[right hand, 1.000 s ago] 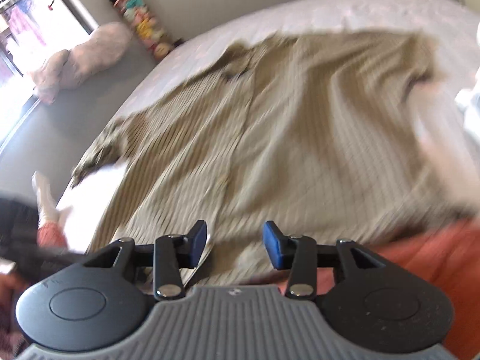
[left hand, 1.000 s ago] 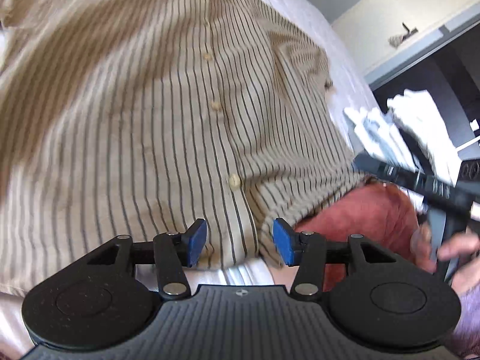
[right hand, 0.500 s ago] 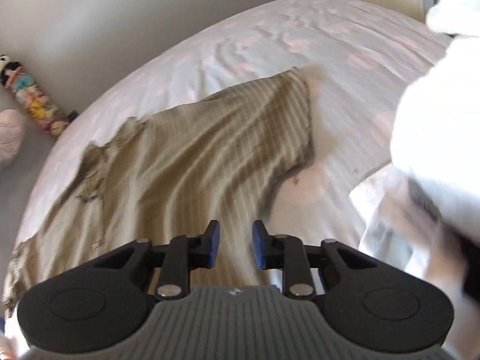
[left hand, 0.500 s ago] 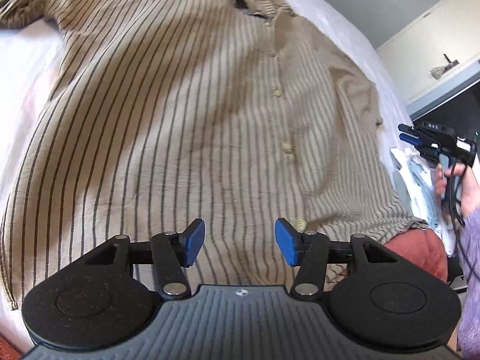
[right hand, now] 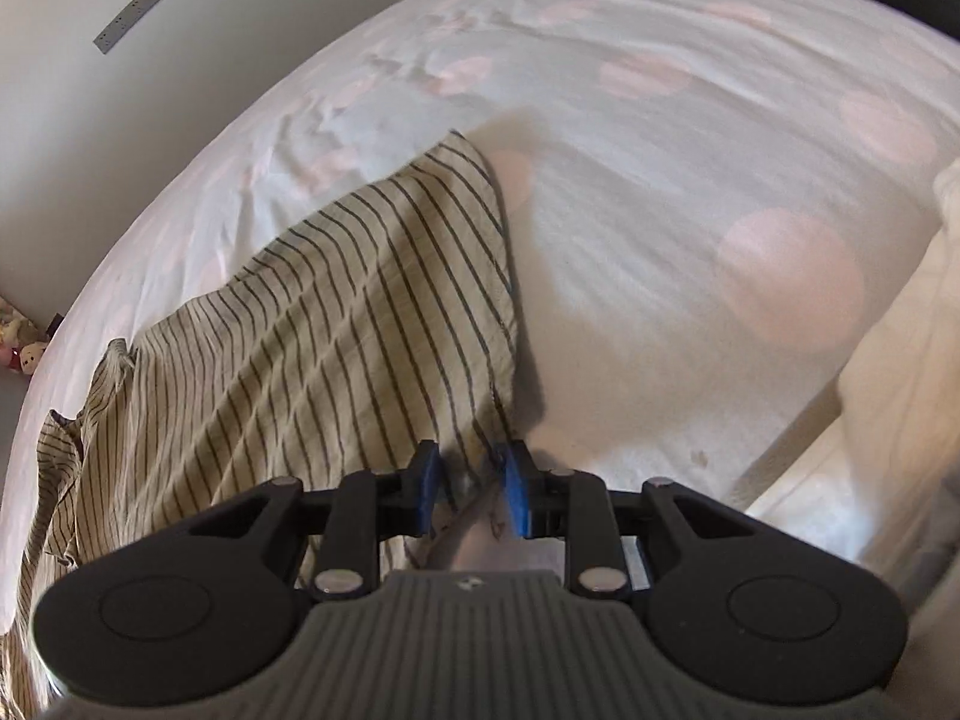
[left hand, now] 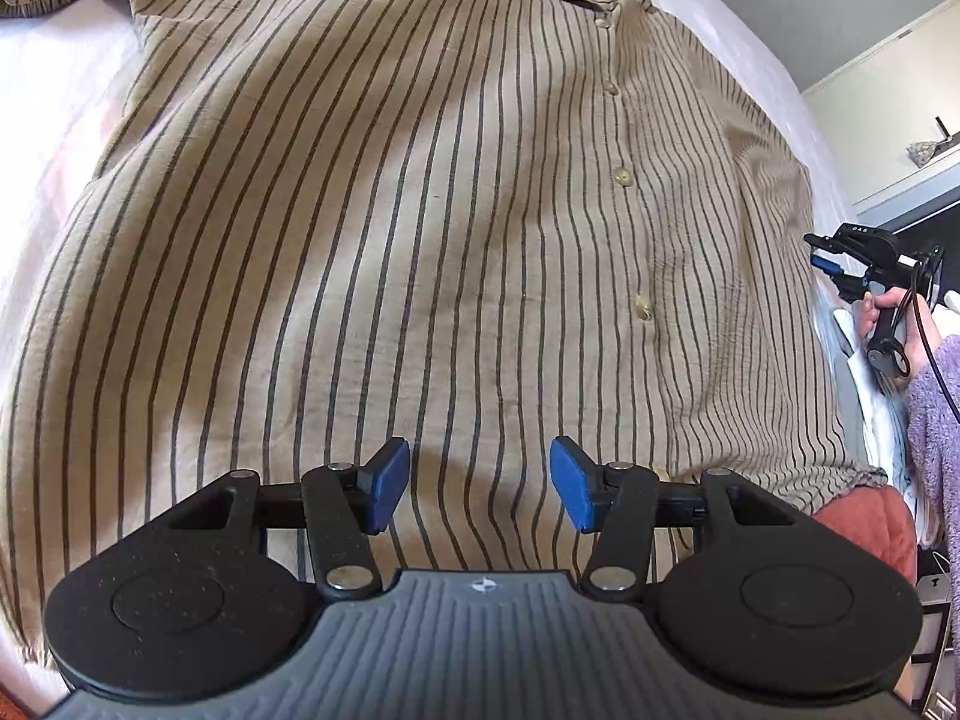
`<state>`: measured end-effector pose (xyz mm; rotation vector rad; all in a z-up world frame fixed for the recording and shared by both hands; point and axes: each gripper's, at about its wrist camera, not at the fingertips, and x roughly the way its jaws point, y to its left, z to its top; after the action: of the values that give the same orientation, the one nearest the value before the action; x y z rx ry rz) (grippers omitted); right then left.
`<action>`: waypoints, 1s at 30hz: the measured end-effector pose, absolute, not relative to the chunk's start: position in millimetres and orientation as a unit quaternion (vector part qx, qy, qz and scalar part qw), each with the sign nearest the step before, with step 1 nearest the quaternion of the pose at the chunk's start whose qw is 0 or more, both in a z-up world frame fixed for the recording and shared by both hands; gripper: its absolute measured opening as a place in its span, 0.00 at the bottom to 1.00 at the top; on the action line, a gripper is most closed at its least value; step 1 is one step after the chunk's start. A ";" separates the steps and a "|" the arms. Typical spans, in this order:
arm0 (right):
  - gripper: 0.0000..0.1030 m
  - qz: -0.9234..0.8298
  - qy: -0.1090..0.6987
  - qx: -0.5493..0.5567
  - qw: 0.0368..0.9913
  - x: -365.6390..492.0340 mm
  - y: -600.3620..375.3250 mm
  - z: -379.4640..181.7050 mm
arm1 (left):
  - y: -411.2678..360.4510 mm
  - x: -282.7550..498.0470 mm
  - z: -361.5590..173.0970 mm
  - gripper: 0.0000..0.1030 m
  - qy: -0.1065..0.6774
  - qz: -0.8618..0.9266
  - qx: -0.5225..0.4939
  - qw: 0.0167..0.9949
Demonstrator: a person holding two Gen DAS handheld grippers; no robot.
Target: Fold clothes
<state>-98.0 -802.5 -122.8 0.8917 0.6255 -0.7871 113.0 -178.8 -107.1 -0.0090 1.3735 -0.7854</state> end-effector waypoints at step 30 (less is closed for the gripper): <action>0.16 -0.325 0.319 0.309 0.835 -106.5 -703.9 -86.0 | -130.7 153.9 -93.1 0.49 0.561 -0.259 -0.002 0.786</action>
<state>-106.5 -703.9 -86.0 0.6550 0.6756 -0.6881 153.9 -130.7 -93.1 -0.0051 1.2094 -0.5584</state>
